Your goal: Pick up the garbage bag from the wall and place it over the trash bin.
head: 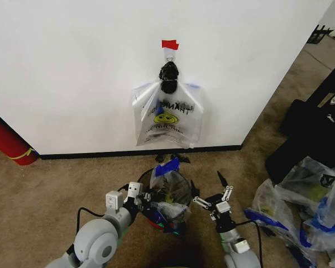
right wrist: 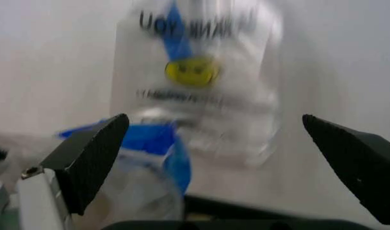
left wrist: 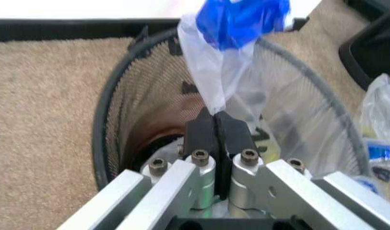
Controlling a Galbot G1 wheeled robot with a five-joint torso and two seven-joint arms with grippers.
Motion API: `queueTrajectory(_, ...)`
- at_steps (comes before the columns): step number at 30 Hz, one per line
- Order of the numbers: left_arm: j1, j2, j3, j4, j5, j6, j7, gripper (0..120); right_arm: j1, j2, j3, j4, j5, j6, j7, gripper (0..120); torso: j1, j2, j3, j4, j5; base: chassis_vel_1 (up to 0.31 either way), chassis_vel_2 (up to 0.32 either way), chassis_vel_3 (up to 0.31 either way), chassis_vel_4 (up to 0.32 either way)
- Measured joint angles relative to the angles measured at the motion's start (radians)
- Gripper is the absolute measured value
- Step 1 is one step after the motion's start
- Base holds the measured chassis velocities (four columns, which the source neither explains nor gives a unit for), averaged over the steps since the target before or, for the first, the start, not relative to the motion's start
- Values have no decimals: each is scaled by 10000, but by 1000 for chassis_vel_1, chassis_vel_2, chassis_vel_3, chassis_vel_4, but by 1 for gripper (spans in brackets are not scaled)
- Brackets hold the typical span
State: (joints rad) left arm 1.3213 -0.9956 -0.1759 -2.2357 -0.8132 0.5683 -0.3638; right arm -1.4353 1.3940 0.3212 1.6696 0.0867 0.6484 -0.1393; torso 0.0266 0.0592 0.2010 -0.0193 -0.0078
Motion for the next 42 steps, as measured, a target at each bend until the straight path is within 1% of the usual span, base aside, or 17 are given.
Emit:
queueTrajectory(1, 48, 39, -43, -146, -41, 25, -105, 0, 71, -157, -272, 55, 325, -427, 102, 100, 0, 0, 0, 0, 1, 0, 0, 0, 0)
queueTrajectory(2, 48, 39, -43, -146, -41, 25, -105, 0, 71, -157, -272, 55, 325, -427, 102, 100, 0, 0, 0, 0, 1, 0, 0, 0, 0)
queueTrajectory(7, 209, 213, -74, -626, -134, 185, -334, 0, 517, -709, -1219, 610, 1223, -2788, 524, 100, 0, 0, -1, 0, -2, 0, 0, 0, 0)
queueTrajectory(8, 209, 213, -74, -626, -134, 185, -334, 0, 517, -709, -1219, 610, 1223, -2788, 524, 100, 0, 0, -1, 0, -2, 0, 0, 0, 0)
queueTrajectory(13, 260, 169, -15, -688, -141, 220, -357, 0, 1003, -981, -1728, 1382, 1902, -5293, 1303, 100, 0, 0, -1, 1, -3, 0, 0, 0, 0)
queueTrajectory(14, 260, 169, -15, -688, -141, 220, -357, 0, 1003, -981, -1728, 1382, 1902, -5293, 1303, 100, 0, 0, -1, 1, -3, 0, 0, 0, 0)
queueTrajectory(18, 268, 151, 12, -677, -129, 223, -360, 0, 1180, -1239, -1905, 2154, 2824, -7523, 1870, 100, 0, 0, -1, 1, -2, 0, 0, 0, 0)
queueTrajectory(19, 268, 151, 12, -677, -129, 223, -360, 0, 1180, -1239, -1905, 2154, 2824, -7523, 1870, 100, 0, 0, -1, 1, -2, 0, 0, 0, 0)
queueTrajectory(24, 237, 109, 86, -624, -119, 223, -360, 0, 1344, -1614, -1702, 2589, 3468, -9521, 1523, 100, 0, 0, -1, 0, -2, 0, 0, 0, 0)
queueTrajectory(26, 237, 108, 97, -622, -114, 223, -360, 0, 1453, -1680, -1651, 2629, 3646, -10049, 1482, 100, 0, 0, 0, 0, -2, 0, 0, 0, 0)
queueTrajectory(27, 237, 108, 97, -622, -114, 223, -360, 0, 1453, -1680, -1651, 2629, 3646, -10049, 1482, 100, 0, 0, 0, 0, -2, 0, 0, 0, 0)
queueTrajectory(28, 241, 109, 100, -622, -109, 223, -360, 0, 1568, -1706, -1621, 2656, 3886, -10495, 1528, 100, 0, 0, 0, 0, -2, 0, 0, 0, 0)
queueTrajectory(31, 254, 117, 97, -614, -99, 223, -360, 0, 1871, -1659, -1618, 2708, 4530, -11192, 1889, 100, 0, 0, 0, 0, -2, 0, 0, 0, 0)
queueTrajectory(35, 268, 127, 84, -606, -94, 223, -360, 0, 2084, -1543, -1625, 2679, 4826, -11577, 2042, 100, 0, 0, -1, 0, -2, 0, 0, 0, 0)
queueTrajectory(39, 302, 135, 77, -612, -90, 222, -366, 0, 2349, -1394, -1651, 2605, 5212, -12390, 2546, 86, 0, 0, 0, 0, -2, 0, 0, 0, 0)
queueTrajectory(41, 322, 140, 77, -635, -88, 221, -367, 0, 2434, -1350, -1635, 2617, 5427, -12790, 2835, 77, 0, 0, 0, 1, -2, 0, 0, 0, 0)
queueTrajectory(42, 322, 140, 77, -635, -88, 221, -367, 0, 2434, -1350, -1635, 2617, 5427, -12790, 2835, 77, 0, 0, 0, 1, -2, 0, 0, 0, 0)
